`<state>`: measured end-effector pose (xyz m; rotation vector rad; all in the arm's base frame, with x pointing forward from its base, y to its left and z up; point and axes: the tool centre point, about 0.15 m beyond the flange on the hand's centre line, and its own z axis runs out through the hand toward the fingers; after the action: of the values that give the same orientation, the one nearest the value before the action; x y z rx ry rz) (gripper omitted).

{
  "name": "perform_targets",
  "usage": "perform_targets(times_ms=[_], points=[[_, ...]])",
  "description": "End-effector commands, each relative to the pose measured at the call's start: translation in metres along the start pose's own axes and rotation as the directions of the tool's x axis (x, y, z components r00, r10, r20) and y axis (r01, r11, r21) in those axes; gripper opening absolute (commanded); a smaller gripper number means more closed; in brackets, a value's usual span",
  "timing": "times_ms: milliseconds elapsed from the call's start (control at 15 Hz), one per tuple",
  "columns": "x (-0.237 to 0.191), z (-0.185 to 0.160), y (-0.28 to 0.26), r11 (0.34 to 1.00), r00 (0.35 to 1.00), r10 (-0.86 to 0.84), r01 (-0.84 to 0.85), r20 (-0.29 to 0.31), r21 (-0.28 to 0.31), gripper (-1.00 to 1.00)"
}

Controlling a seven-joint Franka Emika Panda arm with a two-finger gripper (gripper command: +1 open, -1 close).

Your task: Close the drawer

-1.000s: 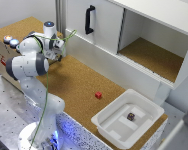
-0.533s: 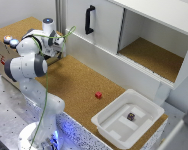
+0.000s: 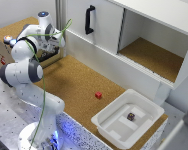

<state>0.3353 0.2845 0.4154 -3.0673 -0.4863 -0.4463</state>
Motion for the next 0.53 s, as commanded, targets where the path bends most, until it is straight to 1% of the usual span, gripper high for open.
perform_targets(times_ms=[0, 267, 333, 467], points=[[0.004, -0.006, 0.001, 0.999, 0.999, 0.004, -0.002, 0.040, -0.039, 1.00], [0.004, -0.006, 0.001, 0.999, 0.999, 0.004, -0.002, 0.040, -0.039, 1.00], [0.000, -0.002, 0.002, 1.000, 1.000, 0.003, -0.003, -0.002, -0.002, 1.00], [0.011, -0.003, 0.004, 1.000, 1.000, -0.022, 0.022, -0.007, 0.009, 1.00]])
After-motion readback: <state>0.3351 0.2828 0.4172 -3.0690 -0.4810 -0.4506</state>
